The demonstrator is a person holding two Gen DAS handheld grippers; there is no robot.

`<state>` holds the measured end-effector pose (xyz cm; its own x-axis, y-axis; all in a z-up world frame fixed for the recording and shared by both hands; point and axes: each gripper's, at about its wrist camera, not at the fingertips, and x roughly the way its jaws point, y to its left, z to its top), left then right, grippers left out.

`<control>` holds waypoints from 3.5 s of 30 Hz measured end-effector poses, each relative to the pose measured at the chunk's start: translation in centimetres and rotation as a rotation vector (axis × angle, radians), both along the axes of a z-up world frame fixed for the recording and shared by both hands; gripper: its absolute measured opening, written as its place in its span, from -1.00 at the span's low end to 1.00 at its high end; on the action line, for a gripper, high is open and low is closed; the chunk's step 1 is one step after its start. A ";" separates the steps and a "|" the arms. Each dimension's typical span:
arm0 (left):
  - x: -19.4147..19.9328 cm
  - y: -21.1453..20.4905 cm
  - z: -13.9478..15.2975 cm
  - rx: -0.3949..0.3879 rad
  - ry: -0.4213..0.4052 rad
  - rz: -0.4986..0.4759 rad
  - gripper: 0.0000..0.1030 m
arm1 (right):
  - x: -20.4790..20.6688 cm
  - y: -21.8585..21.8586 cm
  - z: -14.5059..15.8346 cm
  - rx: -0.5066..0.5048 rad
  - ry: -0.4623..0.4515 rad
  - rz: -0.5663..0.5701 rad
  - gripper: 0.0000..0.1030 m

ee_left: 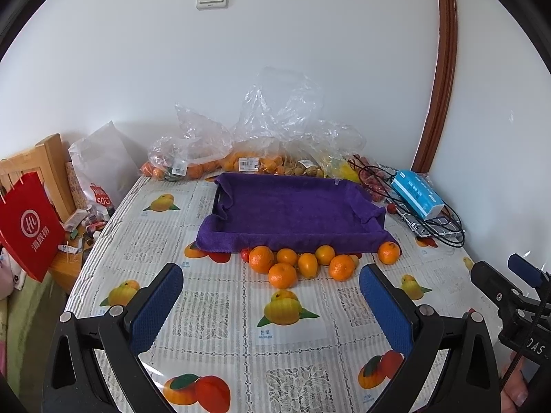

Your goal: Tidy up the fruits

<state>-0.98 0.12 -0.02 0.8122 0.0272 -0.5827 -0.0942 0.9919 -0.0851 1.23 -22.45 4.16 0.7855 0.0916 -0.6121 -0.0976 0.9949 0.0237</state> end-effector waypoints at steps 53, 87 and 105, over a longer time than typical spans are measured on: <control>2.0 0.3 -1.6 0.002 0.009 0.009 0.99 | 2.5 0.2 -2.3 -0.022 0.034 -0.019 1.00; 11.9 5.1 -12.7 -0.114 0.210 0.036 0.90 | 16.6 -2.8 -15.0 0.031 0.217 -0.037 0.28; 14.5 5.0 -13.2 -0.149 0.195 -0.021 0.80 | 19.4 -1.7 -17.7 -0.006 0.240 -0.018 -0.12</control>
<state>13.48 5.12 -13.22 0.6838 -0.0862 -0.7246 -0.1027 0.9717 -0.2126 20.64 -24.11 -13.55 0.6188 0.0748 -0.7820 -0.0723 0.9967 0.0382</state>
